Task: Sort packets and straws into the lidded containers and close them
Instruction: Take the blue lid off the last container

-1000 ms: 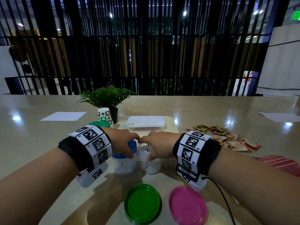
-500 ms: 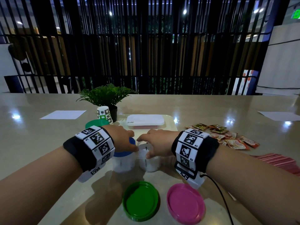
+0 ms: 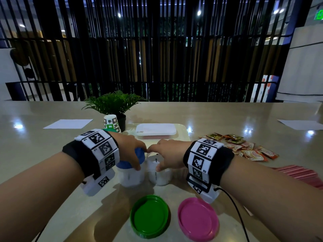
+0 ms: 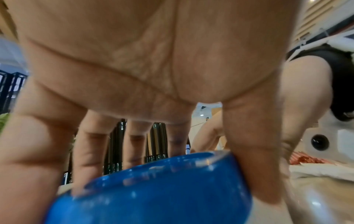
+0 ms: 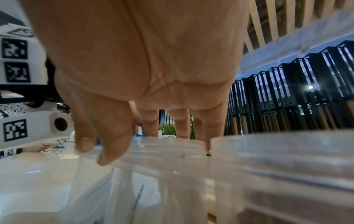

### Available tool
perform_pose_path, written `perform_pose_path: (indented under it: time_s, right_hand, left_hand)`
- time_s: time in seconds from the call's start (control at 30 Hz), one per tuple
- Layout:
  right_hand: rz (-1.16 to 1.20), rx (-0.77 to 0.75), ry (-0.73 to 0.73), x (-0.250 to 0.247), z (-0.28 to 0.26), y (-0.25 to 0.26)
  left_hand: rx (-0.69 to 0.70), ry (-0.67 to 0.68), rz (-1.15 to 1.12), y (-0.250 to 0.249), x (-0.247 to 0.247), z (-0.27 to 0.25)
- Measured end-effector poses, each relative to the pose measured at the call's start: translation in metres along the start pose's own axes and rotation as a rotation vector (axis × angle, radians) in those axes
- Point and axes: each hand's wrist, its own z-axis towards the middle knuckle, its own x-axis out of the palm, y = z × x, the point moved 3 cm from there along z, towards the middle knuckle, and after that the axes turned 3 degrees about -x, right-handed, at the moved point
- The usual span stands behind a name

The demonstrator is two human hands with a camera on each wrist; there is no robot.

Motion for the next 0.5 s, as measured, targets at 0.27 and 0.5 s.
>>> perform_pose_path:
  time_s: [0.27, 0.5]
  right_hand:
    - [-0.023, 0.017, 0.0, 0.001, 0.002, -0.002]
    - [-0.028, 0.016, 0.016, 0.001, 0.003, -0.003]
  left_hand:
    - [-0.042, -0.205, -0.383, 0.02, -0.014, -0.03]
    - [0.105, -0.231, -0.485, 0.032, 0.007, -0.076]
